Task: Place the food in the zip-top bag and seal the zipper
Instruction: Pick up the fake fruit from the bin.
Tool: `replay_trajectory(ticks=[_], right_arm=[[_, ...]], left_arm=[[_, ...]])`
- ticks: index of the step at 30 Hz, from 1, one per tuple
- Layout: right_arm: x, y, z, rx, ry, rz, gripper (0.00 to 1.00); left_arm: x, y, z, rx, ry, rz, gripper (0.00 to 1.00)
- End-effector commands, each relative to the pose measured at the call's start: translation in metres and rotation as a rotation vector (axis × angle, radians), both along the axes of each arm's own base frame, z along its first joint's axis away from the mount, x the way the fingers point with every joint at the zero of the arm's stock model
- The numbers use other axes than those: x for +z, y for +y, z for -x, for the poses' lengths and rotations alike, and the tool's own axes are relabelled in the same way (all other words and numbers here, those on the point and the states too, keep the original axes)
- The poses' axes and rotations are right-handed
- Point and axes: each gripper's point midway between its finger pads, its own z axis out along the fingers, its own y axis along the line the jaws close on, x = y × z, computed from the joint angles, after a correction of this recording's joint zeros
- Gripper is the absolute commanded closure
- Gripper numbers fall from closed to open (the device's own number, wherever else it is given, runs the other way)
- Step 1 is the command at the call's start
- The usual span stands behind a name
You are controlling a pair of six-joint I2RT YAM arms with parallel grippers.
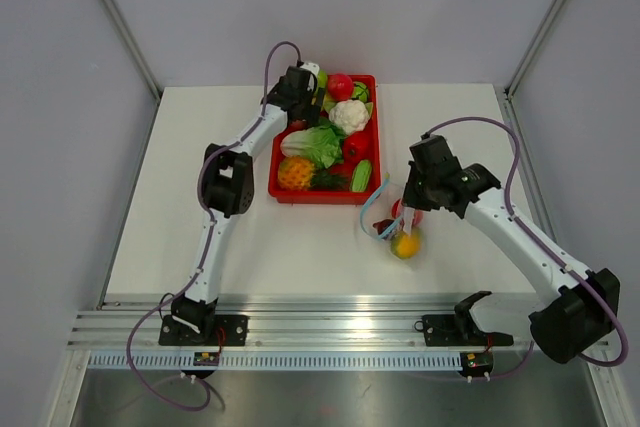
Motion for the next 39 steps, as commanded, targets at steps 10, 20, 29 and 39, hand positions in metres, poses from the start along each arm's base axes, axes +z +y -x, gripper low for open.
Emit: replay_trajectory(ticks=[10,20,29,39], right_arm=[[0.014,0.010,-0.018,0.020,-0.052,-0.015,1.00],[0.022,0.006,-0.011,0.000,-0.072,-0.036,1.00],[0.024,0.007,-0.006,0.001,-0.088,-0.066,1.00],[0.026,0.015,-0.003,0.009,-0.101,-0.127,1.00]], left_arm=[[0.008,-0.002,-0.007,-0.027,-0.033,-0.008,0.39],[0.094,-0.003,0.012,-0.024,-0.178,0.096,0.66],[0.141,-0.001,0.040,-0.053,-0.191,0.116,0.78],[0.186,-0.031,0.108,-0.187,-0.153,0.365,0.89]])
